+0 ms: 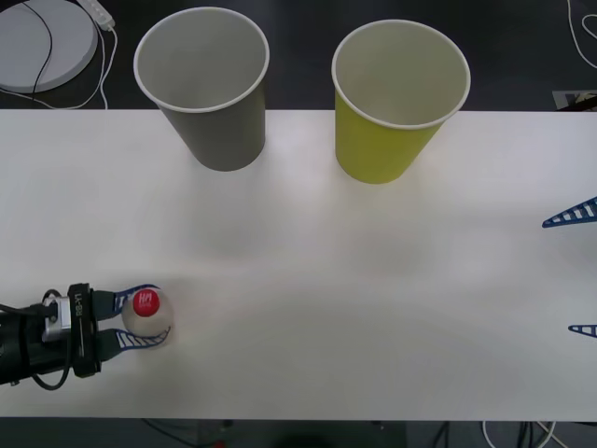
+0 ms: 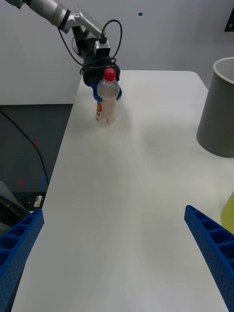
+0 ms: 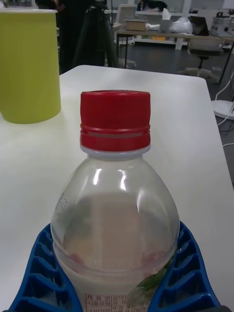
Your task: Put the can into the green bin and the plastic bottle into the gray bin
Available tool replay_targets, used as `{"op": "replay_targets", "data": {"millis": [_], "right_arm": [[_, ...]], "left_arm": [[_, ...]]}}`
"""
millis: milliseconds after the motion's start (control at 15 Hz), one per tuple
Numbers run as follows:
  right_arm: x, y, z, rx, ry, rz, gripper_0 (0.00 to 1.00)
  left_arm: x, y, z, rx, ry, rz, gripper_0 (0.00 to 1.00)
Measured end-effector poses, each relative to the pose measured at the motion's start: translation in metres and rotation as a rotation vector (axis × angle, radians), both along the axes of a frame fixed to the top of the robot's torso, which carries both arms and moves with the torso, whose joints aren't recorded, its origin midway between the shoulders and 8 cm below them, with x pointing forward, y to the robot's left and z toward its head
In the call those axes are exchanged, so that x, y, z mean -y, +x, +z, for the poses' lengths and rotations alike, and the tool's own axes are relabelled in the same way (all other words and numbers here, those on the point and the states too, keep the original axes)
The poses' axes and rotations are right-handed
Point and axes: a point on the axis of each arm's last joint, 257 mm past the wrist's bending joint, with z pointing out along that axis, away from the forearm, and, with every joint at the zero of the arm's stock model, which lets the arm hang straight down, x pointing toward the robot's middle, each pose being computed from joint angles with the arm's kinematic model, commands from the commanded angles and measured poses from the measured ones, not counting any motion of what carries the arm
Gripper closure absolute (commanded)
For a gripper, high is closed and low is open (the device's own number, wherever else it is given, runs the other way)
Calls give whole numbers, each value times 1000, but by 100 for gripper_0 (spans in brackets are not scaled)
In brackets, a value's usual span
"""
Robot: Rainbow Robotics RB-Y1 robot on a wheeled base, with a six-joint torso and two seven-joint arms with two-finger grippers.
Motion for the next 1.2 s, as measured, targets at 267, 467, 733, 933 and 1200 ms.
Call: {"op": "replay_targets", "data": {"millis": [267, 467, 733, 933, 1200], "right_arm": [[0, 0, 0, 0, 0, 0, 0], [0, 0, 0, 0, 0, 0, 0], [0, 0, 0, 0, 0, 0, 0], [0, 0, 0, 0, 0, 0, 0], [0, 0, 0, 0, 0, 0, 0]], "left_arm": [[5, -1, 12, -25, -26, -9, 100], [0, -5, 27, -34, -19, -13, 100], [-7, -7, 46, -40, -20, 4, 100], [-10, -8, 60, -45, -33, 20, 100], [-18, -10, 84, -79, -32, 49, 100]]}}
